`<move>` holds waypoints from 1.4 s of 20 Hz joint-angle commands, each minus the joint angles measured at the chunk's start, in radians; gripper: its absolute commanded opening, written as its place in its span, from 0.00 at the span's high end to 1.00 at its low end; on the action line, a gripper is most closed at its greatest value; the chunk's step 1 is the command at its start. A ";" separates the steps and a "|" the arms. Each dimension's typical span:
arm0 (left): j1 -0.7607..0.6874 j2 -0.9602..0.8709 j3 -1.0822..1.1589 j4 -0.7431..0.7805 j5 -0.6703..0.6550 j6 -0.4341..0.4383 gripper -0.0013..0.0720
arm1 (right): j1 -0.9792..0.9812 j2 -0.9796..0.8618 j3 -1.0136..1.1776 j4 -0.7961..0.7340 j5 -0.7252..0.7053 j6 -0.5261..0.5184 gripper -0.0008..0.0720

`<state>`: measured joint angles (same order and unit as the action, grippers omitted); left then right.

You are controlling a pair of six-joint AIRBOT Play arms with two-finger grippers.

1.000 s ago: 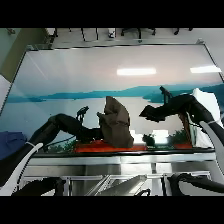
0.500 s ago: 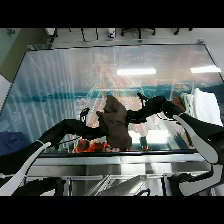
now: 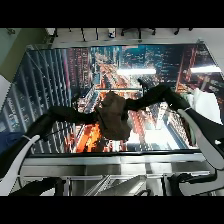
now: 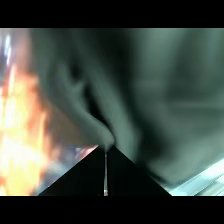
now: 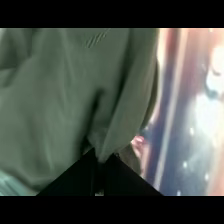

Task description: Fold the shirts.

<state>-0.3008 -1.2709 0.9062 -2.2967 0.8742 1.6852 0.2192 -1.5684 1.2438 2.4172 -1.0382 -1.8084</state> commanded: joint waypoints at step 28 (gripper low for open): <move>-0.441 -0.492 0.317 -0.165 -0.340 -0.022 0.75 | -0.087 0.322 0.030 -0.604 -0.237 0.246 0.95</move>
<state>-0.7094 -1.6592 1.1114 -2.4592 0.5201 1.6619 0.1314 -1.2144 1.3159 1.8992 -1.2697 -1.5902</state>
